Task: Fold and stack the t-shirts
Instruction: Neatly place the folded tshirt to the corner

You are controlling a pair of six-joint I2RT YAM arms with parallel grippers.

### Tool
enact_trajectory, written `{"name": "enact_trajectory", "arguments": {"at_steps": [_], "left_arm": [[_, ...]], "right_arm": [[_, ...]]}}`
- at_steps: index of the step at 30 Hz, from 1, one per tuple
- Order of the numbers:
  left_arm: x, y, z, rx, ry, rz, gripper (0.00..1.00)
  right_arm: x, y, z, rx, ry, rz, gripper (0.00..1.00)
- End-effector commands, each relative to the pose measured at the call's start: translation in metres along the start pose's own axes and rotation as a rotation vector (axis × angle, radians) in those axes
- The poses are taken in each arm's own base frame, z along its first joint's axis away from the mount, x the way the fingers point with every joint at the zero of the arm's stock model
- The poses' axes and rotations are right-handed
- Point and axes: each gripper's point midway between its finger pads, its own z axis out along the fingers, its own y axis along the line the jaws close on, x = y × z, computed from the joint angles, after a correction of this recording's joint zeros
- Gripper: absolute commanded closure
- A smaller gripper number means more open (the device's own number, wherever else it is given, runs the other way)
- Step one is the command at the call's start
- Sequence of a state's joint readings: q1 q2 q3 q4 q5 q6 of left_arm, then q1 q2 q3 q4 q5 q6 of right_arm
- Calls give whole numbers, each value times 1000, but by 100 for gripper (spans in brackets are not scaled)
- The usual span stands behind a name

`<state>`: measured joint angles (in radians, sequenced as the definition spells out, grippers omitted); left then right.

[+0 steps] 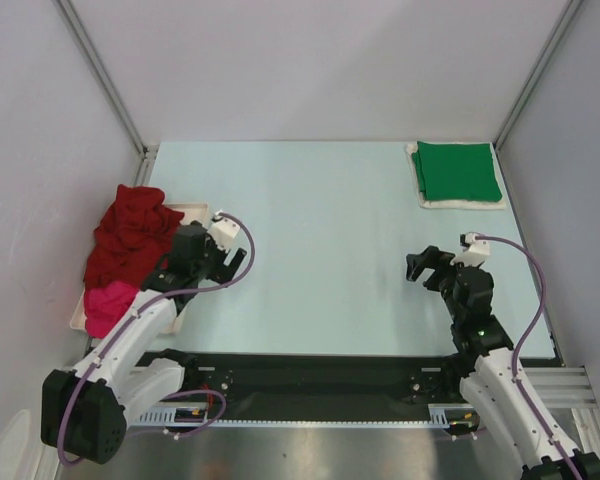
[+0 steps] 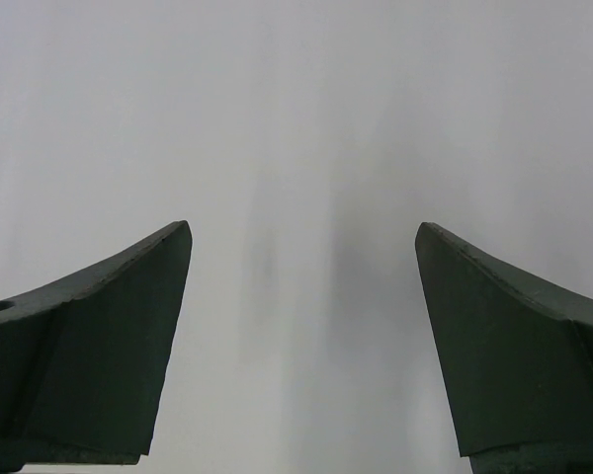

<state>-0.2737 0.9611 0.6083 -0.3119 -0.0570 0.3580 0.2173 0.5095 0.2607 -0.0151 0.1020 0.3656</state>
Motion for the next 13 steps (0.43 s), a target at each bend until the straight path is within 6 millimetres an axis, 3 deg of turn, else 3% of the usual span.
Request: {"name": "enact_trajectory", "arguments": {"at_steps": [1,10,13], "left_arm": [[-3,8,-1,-37,-24,-6,0],[8,10,2,-56,1,30,0],[2,12,0,-69,-16,10,0]], "right_arm": [[-10,-1,2,14,-41,-6,0],[-8,-2,4,23,-28,-7,0],[-9,-2,4,25,-31,-7,0]]}}
